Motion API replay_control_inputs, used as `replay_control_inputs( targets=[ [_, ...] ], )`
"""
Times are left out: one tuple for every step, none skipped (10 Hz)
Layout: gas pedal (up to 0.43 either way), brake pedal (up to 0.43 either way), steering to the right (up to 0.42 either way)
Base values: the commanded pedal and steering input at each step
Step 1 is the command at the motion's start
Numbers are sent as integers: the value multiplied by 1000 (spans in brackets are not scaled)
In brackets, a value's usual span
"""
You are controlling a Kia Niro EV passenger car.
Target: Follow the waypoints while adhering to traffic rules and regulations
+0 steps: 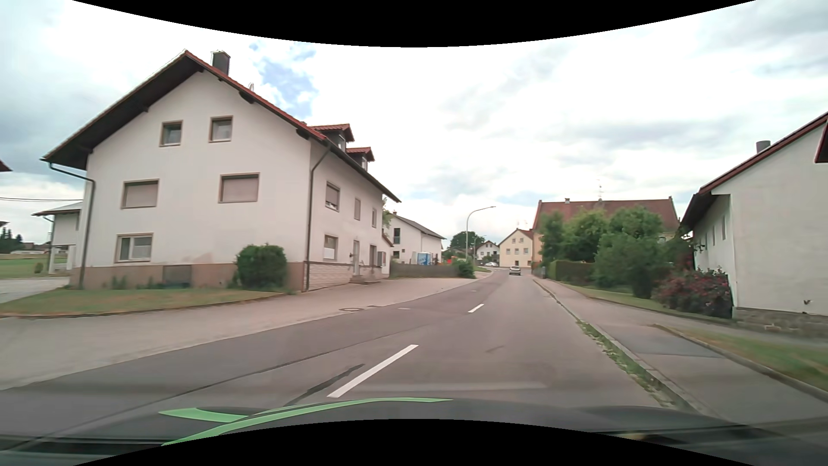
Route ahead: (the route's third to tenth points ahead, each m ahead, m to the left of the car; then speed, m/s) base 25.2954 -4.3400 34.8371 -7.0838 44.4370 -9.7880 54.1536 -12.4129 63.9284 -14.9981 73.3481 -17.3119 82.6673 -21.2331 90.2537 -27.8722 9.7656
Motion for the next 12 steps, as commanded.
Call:
replay_control_inputs(
  targets=[
    [197,0,199],
    [197,0,182],
    [197,0,162],
    [197,0,142],
    [197,0,111],
    [197,0,83],
    [209,0,57],
    [209,0,40],
    [209,0,27],
    [220,0,18],
    [220,0,11],
    [220,0,7]
  ],
)
